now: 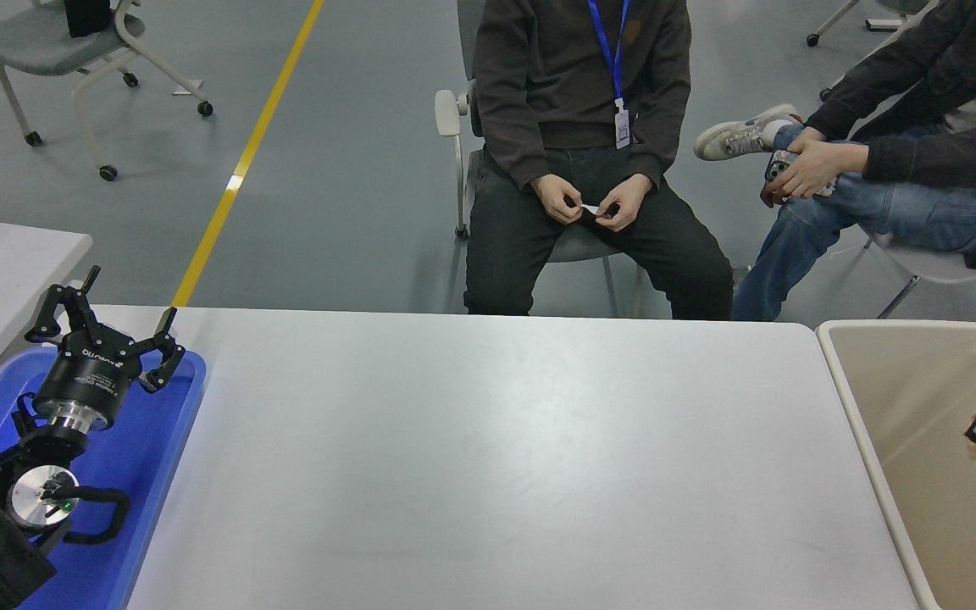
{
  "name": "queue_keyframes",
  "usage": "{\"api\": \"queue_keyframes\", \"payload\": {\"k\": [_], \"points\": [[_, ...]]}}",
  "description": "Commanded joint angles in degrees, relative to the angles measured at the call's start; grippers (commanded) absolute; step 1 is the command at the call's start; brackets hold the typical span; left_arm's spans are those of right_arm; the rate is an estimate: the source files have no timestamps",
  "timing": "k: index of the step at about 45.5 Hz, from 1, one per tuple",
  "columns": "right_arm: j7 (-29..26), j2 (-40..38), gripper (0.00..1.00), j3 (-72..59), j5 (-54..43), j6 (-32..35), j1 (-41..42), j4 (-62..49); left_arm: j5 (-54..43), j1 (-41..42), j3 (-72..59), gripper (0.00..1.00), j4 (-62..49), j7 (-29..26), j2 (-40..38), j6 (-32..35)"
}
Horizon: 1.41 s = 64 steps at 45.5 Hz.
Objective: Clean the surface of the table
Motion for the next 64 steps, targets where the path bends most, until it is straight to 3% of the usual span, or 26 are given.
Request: {"api": "queue_keyframes", "payload": {"k": [1, 41, 64], "points": [[0.01, 0.06, 0.99, 0.16, 1.46, -0.58, -0.42, -0.04, 0.0, 0.0, -0.09, 1.0, 0.0, 0.01, 0.0, 0.0], [0.45, -0.46, 0.99, 3.68, 26.94, -0.76, 2.83, -1.71, 0.0, 0.0, 0.0, 1.0, 0.0, 0.01, 0.0, 0.0], [0.63, -9.87, 0.99, 42.25, 30.38, 0.39, 2.75, 21.22, 0.0, 0.0, 0.0, 1.0, 0.0, 0.01, 0.0, 0.0]]}}
